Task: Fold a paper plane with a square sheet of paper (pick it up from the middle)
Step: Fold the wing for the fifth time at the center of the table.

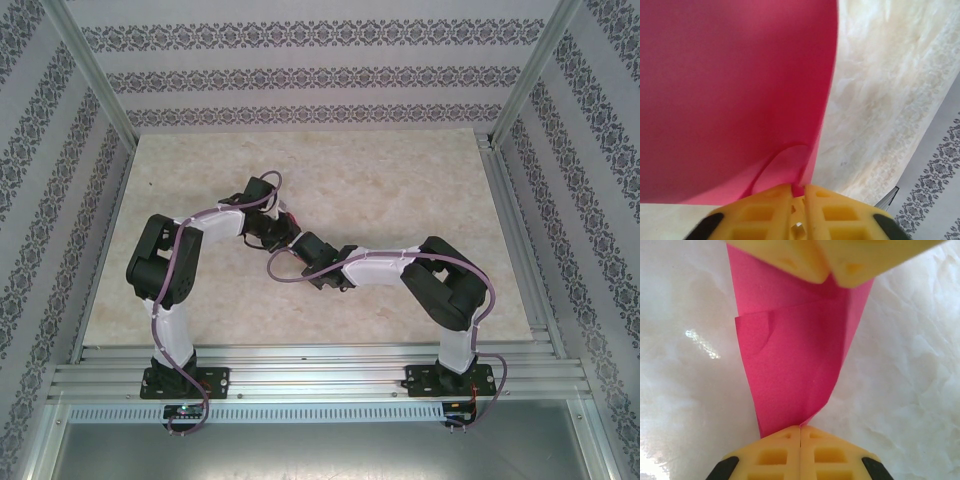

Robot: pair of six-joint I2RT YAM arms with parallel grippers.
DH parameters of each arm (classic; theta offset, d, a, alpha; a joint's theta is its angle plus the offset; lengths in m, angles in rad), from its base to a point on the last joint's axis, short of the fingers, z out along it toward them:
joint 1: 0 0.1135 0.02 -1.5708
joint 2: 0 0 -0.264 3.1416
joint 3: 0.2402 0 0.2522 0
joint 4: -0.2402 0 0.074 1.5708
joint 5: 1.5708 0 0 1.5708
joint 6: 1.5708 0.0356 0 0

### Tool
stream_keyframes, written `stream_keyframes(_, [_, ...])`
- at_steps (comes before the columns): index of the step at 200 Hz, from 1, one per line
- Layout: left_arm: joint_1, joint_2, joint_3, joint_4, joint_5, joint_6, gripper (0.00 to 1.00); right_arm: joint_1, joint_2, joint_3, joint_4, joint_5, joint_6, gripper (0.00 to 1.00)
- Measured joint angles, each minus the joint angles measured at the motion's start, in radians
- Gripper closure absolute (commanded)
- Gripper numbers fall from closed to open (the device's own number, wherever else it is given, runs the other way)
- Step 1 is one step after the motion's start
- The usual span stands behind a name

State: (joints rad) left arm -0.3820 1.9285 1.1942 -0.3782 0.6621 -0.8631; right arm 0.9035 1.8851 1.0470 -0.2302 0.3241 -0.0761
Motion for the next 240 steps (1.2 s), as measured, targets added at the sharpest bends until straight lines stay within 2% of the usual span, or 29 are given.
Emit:
stream_keyframes(24, [-0.001, 0.000, -0.018, -0.010, -0.010, 0.009, 0.94, 0.000, 0.000, 0.000, 0.000, 0.000, 0.006, 0.98])
stream_keyframes(81, [-0.014, 0.000, -0.031, -0.038, -0.036, 0.038, 1.00, -0.001, -0.013, -0.018, 0.015, -0.025, 0.035, 0.87])
stream_keyframes(89, [-0.014, 0.000, -0.031, -0.042, -0.044, 0.046, 1.00, -0.003, -0.030, -0.038, 0.023, -0.047, 0.050, 0.82])
stream_keyframes(106, [-0.014, 0.000, -0.031, -0.052, -0.053, 0.055, 1.00, -0.021, -0.076, -0.078, 0.025, -0.117, 0.076, 0.81])
stream_keyframes(115, [-0.014, 0.000, -0.031, -0.056, -0.055, 0.059, 1.00, -0.040, -0.106, -0.098, 0.029, -0.158, 0.102, 0.76])
stream_keyframes(140, [-0.013, 0.000, -0.030, -0.065, -0.060, 0.074, 1.00, -0.120, -0.180, -0.141, 0.050, -0.288, 0.164, 0.74])
stream_keyframes(166, [-0.013, 0.000, -0.030, -0.070, -0.067, 0.083, 1.00, -0.194, -0.207, -0.160, 0.116, -0.434, 0.245, 0.75])
stream_keyframes(216, [-0.013, 0.004, -0.019, -0.082, -0.068, 0.097, 1.00, -0.205, -0.142, -0.161, 0.202, -0.612, 0.425, 0.99])
stream_keyframes(240, [-0.013, 0.018, -0.004, -0.087, -0.069, 0.100, 1.00, -0.237, -0.095, -0.160, 0.257, -0.686, 0.531, 0.99])
